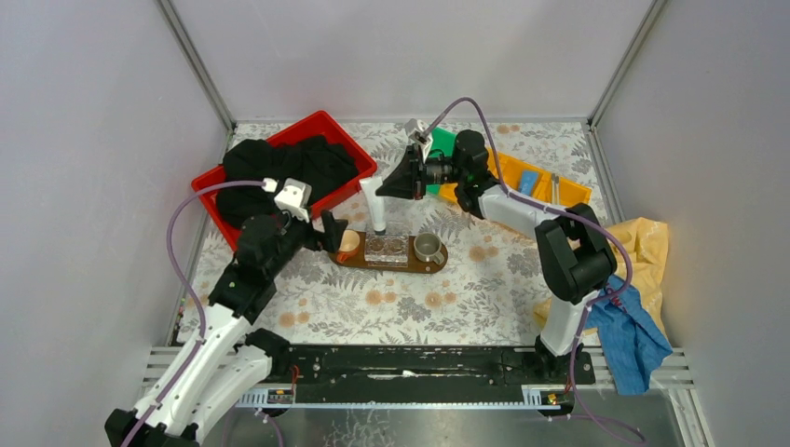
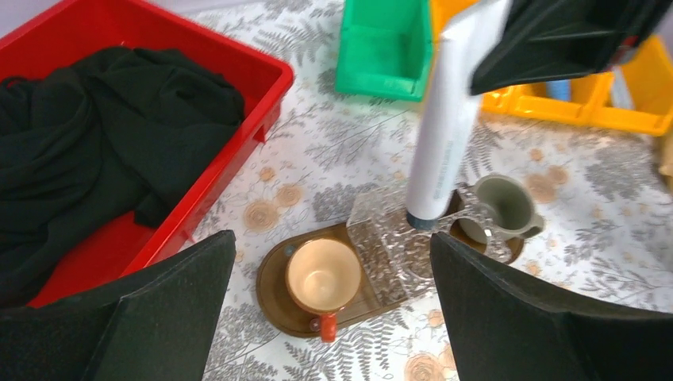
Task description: Prepare toiletry sets of a toothbrush and toothpaste on the tray
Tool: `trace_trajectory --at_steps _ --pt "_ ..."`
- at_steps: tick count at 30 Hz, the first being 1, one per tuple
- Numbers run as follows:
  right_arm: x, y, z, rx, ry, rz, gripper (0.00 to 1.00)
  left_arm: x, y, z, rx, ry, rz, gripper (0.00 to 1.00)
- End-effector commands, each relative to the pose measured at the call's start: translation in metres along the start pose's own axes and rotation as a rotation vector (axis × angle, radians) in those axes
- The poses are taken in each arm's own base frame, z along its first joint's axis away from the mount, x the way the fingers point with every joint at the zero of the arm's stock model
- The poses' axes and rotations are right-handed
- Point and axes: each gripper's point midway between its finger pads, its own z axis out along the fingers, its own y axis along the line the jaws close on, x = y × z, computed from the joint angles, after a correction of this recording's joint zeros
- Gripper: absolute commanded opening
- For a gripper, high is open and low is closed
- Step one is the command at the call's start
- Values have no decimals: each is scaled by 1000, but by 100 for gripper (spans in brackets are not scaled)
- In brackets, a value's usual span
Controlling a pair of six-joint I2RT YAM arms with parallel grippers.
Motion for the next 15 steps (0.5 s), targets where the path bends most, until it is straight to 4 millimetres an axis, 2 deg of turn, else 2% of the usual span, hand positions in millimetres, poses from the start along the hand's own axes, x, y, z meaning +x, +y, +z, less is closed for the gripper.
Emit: trace_trajectory --at_steps 1,5,7,10,13,15 --pt "-42 13 -1 23 20 -156 0 -50 -29 -18 155 -206 -14 100" --pt "-45 33 -7 -10 30 -174 0 -87 -68 -43 364 -315 -48 99" --pt "-45 42 -8 -40 23 -174 0 -95 -87 -48 479 -306 -66 94" --pt "-59 62 -12 -70 3 -199 0 -100 -108 -53 635 -265 -74 88" --pt "-64 73 -15 -85 2 -204 0 -112 -113 -55 743 -245 -105 88" --pt "-67 80 -17 -93 5 -210 0 -121 -109 -55 776 -230 -132 88"
